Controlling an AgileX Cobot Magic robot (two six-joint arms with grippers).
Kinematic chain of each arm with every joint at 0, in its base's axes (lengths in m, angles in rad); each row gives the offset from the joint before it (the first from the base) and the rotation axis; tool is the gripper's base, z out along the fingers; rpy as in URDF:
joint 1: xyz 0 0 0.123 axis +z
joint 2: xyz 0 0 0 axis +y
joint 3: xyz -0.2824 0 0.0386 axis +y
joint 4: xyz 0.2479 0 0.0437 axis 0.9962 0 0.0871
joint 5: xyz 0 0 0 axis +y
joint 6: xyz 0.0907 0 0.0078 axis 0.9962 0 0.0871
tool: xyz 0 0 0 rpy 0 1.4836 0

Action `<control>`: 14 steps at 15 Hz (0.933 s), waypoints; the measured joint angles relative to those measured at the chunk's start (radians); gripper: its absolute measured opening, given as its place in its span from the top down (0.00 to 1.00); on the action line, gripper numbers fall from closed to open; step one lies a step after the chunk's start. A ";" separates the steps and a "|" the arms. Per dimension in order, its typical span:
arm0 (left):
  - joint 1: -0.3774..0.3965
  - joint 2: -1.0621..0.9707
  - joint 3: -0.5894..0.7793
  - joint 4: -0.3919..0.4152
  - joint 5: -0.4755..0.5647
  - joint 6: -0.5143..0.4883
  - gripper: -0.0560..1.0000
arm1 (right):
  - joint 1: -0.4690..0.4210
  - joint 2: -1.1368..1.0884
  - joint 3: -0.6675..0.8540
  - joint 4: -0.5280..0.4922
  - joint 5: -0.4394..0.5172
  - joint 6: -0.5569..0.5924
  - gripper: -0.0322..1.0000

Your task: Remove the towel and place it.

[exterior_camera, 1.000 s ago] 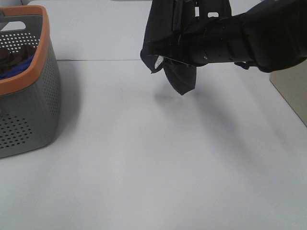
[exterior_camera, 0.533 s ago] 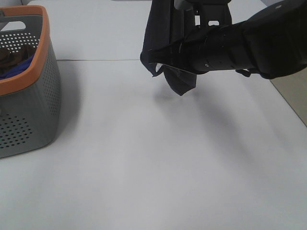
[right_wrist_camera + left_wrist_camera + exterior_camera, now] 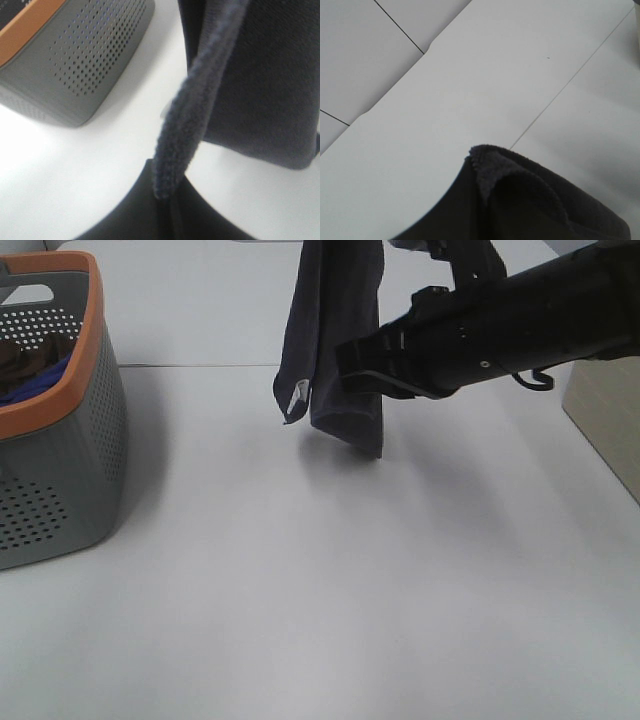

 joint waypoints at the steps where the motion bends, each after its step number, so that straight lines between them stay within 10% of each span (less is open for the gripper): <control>1: 0.000 0.007 0.000 -0.001 0.001 0.000 0.95 | -0.051 0.000 -0.010 -0.102 0.115 0.099 0.97; 8: 0.000 0.009 0.000 -0.021 0.127 -0.001 0.95 | -0.130 -0.002 -0.252 -0.845 0.417 0.774 0.97; 14: 0.085 0.061 0.000 -0.028 0.139 -0.101 0.95 | -0.130 -0.001 -0.416 -1.264 0.337 0.860 0.97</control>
